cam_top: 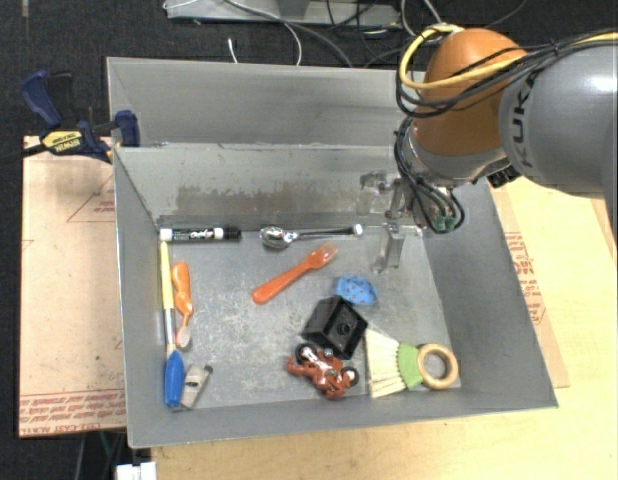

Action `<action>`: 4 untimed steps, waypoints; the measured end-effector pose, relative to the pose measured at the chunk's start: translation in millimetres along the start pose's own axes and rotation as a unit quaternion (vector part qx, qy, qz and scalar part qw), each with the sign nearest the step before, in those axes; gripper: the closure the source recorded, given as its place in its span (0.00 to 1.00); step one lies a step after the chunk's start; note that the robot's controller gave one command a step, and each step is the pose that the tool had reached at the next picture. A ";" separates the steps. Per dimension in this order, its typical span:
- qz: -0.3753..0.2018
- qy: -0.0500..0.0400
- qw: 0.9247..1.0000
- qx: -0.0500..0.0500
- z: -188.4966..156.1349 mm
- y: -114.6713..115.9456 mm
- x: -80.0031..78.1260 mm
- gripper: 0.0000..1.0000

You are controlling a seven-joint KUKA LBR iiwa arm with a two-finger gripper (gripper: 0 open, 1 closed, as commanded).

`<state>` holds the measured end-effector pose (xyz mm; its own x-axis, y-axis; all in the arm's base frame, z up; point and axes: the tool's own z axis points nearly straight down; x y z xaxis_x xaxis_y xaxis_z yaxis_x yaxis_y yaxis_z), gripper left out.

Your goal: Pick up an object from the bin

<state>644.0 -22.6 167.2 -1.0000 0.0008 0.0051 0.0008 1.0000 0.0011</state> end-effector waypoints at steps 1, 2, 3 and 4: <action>0.000 -0.004 1.000 0.000 -5.3 0.0 -1.5 0.00; -0.023 -0.006 1.000 0.000 58.0 -0.8 -3.0 0.00; -0.051 -0.006 0.999 0.001 97.9 -31.3 5.4 0.00; -0.060 -0.005 0.998 -0.002 93.8 -24.2 7.6 1.00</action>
Offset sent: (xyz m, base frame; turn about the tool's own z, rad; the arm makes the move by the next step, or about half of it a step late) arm 0.0003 -0.0022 -0.0972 -0.0732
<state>635.9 -46.7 73.4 -0.9929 -0.1185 -0.0054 -0.1185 0.9929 0.0042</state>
